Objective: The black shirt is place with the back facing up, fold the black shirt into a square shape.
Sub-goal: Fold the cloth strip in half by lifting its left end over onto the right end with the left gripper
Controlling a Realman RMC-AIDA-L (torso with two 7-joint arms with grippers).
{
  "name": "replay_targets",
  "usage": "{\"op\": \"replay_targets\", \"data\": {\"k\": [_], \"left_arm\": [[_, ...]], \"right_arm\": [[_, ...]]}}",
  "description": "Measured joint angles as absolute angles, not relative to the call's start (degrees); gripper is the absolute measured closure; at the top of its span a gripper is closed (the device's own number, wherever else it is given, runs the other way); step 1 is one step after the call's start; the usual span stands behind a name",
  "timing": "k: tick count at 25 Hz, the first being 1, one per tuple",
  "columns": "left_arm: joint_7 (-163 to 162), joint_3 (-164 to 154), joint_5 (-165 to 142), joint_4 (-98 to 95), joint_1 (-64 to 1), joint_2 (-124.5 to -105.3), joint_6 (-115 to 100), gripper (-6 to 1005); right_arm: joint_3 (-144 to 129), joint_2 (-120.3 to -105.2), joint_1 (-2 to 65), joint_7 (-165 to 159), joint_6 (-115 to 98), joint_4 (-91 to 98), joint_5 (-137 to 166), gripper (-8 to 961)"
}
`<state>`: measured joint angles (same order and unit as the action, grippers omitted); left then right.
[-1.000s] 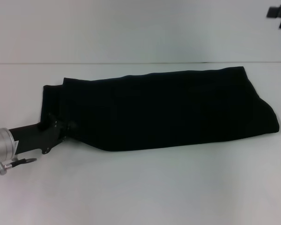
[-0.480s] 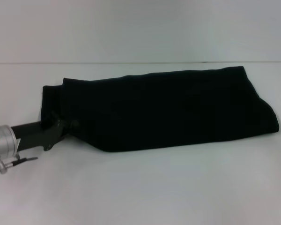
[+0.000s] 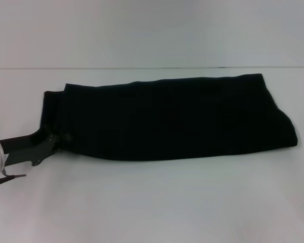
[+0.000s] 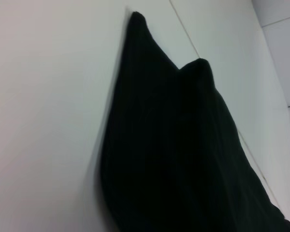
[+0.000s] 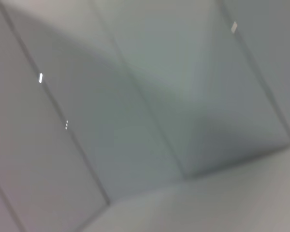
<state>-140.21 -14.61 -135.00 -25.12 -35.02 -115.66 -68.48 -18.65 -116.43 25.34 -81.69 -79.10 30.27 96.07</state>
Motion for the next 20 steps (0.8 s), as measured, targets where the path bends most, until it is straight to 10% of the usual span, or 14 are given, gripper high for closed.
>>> {"op": "replay_targets", "data": {"k": [20], "left_arm": [[-140.2, -13.1, -135.3, -31.4, -30.8, -114.98, -68.3, 930]], "right_arm": [[-18.2, -118.49, 28.5, -77.8, -77.5, 29.6, 101.2, 205]]}}
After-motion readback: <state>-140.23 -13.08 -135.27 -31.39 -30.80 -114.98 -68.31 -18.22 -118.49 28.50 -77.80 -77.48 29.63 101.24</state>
